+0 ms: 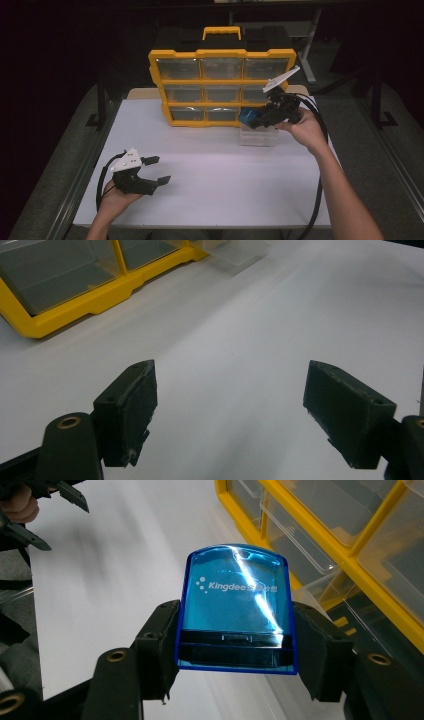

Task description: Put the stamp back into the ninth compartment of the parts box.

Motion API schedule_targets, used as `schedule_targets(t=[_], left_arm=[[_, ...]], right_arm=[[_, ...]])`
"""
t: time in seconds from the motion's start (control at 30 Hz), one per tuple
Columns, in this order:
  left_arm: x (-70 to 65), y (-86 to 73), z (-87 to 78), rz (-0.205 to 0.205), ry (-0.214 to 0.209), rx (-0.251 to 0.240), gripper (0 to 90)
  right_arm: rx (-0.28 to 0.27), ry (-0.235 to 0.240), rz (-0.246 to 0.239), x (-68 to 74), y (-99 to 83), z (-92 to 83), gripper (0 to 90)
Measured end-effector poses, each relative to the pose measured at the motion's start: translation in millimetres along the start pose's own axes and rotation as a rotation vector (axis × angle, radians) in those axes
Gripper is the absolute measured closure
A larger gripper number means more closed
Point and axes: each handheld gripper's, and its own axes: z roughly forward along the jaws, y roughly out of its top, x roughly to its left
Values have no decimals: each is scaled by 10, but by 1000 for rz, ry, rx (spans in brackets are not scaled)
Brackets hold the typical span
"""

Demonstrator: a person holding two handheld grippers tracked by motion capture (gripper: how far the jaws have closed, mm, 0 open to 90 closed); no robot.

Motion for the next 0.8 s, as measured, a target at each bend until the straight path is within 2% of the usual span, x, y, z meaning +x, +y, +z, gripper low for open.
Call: schedule_targets(t=[0.5,0.8], left_arm=[[-1,0,-3,-4,0,-3,214],[3,-2,-2,-6,-1,0,214]], right_arm=[[4,-14,15,-94,1,-29,397],[30,-26,33,-195,-37,-10,397]])
